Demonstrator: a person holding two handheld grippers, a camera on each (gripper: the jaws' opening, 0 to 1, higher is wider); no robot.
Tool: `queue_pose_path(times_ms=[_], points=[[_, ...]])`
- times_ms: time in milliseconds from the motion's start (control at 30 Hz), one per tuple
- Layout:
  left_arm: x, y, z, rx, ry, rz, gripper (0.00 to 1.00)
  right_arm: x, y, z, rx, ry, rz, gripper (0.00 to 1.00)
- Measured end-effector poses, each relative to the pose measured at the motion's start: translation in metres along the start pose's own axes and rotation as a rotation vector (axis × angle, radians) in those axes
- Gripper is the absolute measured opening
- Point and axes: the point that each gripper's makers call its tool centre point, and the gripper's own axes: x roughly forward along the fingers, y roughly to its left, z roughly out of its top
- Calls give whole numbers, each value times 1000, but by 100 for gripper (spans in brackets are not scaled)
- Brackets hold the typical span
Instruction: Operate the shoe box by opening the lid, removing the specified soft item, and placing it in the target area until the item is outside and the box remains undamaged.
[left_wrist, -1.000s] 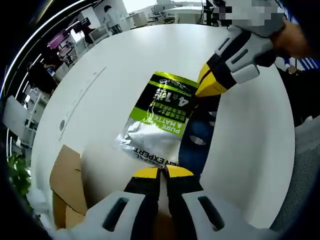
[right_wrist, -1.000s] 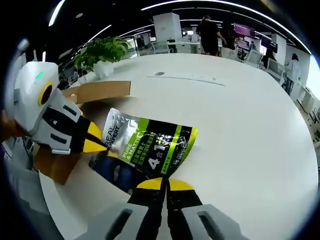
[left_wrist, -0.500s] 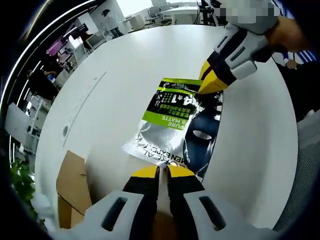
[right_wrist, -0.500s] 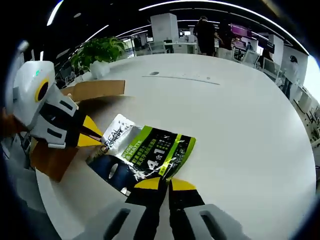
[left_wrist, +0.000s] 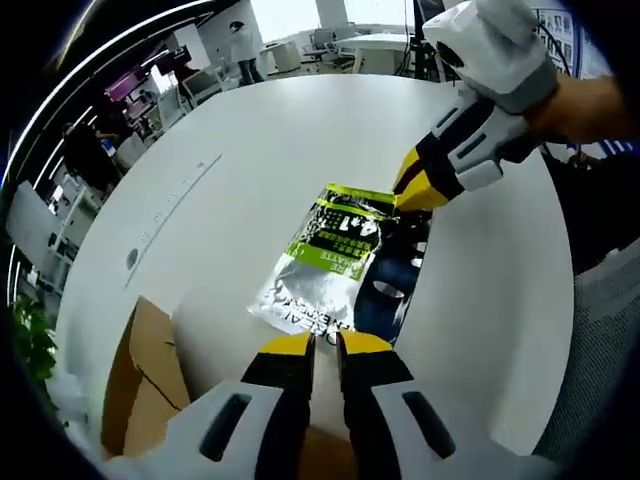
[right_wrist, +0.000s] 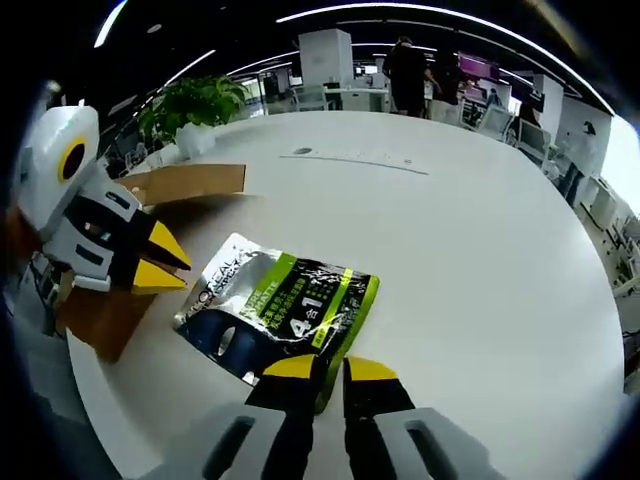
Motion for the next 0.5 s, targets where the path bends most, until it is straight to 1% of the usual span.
queue_pose_path(times_ms=[167, 233, 300, 367, 400, 467, 500], points=[[-9, -2, 0, -32, -15, -10, 9, -7, 0, 3, -4, -13, -4, 7], [-13, -2, 2, -42, -26, -7, 9, -11, 2, 6, -8, -21, -4, 8], [-17, -3, 4, -64, -37, -18, 10, -13, 3, 8, -12, -27, -4, 10], [-23, -6, 9, -116, -61, -41, 11, -16, 4, 9, -11, -30, -3, 11], [-26, -8, 13, -168, -83, -55, 12, -19, 5, 10, -11, -35, -3, 12], [-31, -7, 16, -197, -98, -56, 13, -22, 6, 12, -12, -42, -4, 13], [-34, -6, 16, -190, -100, -56, 13, -23, 7, 12, -10, -43, -3, 14]])
